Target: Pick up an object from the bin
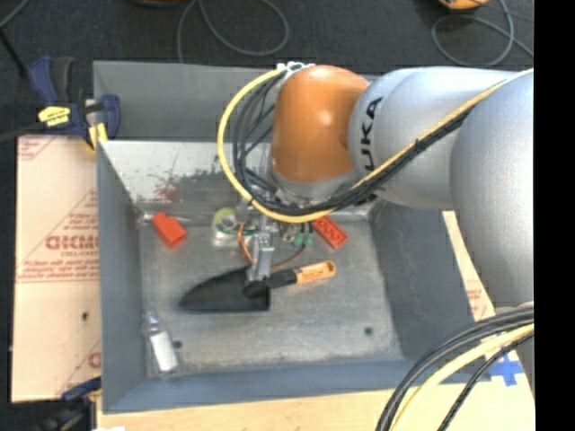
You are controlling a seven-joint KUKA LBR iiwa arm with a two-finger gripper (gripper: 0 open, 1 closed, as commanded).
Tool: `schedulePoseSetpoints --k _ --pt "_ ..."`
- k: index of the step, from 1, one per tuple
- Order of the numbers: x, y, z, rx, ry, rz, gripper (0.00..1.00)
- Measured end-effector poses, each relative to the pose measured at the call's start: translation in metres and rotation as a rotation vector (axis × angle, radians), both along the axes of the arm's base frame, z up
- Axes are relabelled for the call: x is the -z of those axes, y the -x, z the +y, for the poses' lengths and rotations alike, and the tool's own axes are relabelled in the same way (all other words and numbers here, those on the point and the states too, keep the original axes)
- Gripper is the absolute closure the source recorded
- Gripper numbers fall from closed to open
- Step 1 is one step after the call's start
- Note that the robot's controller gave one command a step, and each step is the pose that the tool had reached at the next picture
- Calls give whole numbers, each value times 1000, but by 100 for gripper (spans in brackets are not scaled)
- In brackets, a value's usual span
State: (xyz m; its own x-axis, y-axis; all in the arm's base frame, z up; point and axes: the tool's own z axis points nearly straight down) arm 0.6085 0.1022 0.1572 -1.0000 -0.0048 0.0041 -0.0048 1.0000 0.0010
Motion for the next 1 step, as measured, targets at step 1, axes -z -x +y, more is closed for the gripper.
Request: schedulePoseSetpoints --k 1 --pt "-5 -1 0 2 -1 -7 0"
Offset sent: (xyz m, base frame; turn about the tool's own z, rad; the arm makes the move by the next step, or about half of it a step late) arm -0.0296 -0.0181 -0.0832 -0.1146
